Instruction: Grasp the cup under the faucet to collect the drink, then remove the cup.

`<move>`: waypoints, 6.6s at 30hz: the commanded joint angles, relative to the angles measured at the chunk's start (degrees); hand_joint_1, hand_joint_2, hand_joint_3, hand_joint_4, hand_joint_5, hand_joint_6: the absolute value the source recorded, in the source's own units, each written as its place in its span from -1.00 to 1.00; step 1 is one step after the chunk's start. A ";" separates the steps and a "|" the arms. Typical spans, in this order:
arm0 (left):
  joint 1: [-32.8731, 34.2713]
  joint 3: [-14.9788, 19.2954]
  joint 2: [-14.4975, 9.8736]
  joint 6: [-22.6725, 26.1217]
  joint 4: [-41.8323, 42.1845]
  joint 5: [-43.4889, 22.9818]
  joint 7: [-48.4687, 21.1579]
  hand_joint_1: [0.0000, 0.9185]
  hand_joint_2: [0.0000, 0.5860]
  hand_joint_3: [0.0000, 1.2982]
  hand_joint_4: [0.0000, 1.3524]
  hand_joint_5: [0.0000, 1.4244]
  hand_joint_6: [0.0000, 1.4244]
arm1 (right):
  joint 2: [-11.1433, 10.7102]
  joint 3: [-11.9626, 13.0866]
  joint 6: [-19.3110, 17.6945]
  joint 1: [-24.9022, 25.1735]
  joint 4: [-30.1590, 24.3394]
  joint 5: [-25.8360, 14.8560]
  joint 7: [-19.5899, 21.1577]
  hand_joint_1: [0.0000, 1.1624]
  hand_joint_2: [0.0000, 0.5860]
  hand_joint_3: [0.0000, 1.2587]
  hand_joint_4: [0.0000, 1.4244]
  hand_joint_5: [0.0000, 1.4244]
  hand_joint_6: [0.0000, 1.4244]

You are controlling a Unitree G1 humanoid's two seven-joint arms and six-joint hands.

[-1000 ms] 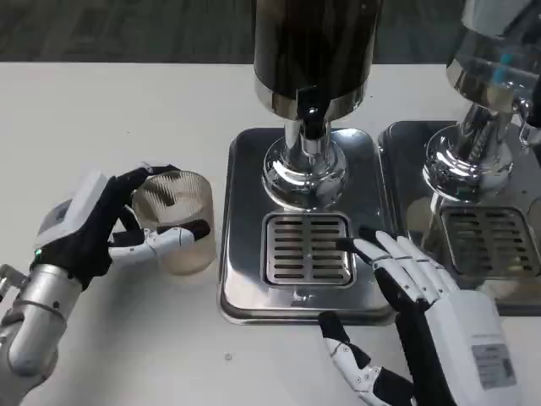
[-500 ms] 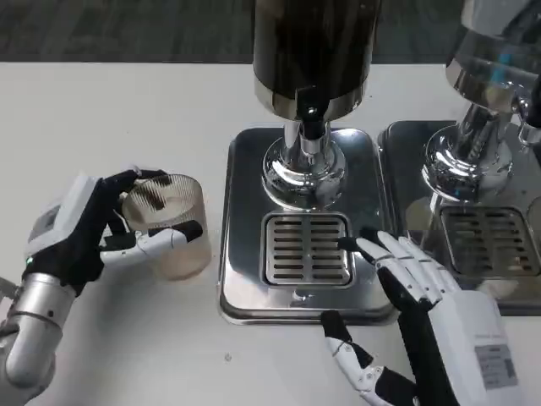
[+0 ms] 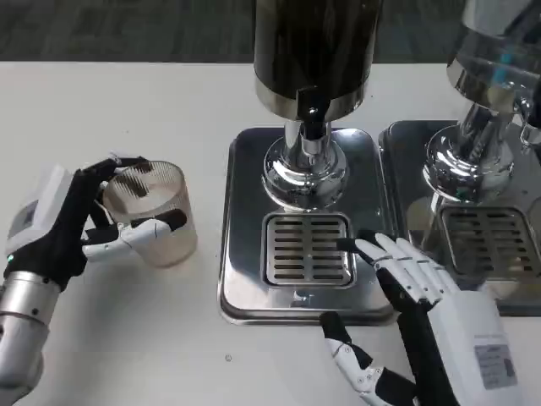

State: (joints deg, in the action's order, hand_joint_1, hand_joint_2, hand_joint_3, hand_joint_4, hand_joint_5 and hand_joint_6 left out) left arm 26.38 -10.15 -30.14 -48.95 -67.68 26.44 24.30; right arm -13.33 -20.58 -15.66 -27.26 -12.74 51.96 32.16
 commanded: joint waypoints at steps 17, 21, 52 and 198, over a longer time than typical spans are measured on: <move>7.46 -4.39 3.76 -2.99 1.86 4.39 0.05 -0.12 -0.52 -0.20 -0.09 0.21 0.40 | 1.71 0.18 0.15 -2.60 -1.09 0.70 3.13 -0.20 0.32 -0.54 -0.74 -0.74 -0.68; 9.18 -5.54 4.89 -2.61 1.40 5.31 -0.44 -0.12 -0.52 -0.20 -0.08 0.21 0.41 | 2.32 0.00 0.41 -3.37 -1.51 1.05 3.45 -0.20 0.32 -0.53 -0.74 -0.74 -0.68; 14.65 -11.83 10.67 1.08 -2.42 8.34 -5.16 -0.17 -0.54 -0.23 -0.14 0.12 0.26 | 4.51 -0.46 1.18 -4.94 -1.11 1.98 5.58 -0.20 0.32 -0.53 -0.74 -0.72 -0.65; 21.83 11.42 11.35 22.39 10.26 -37.45 -91.44 -1.00 -0.74 -0.74 -0.86 -0.84 -1.00 | 6.42 0.29 -1.68 -2.33 3.86 -6.52 5.75 -0.24 0.37 -0.51 -0.70 -0.67 -0.60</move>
State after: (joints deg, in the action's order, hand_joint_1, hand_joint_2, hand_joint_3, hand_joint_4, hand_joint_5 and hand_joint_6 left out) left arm 47.94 2.91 -18.61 -24.42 -55.39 -14.01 -67.05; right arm -7.13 -20.55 -16.52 -29.46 -9.04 45.84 37.19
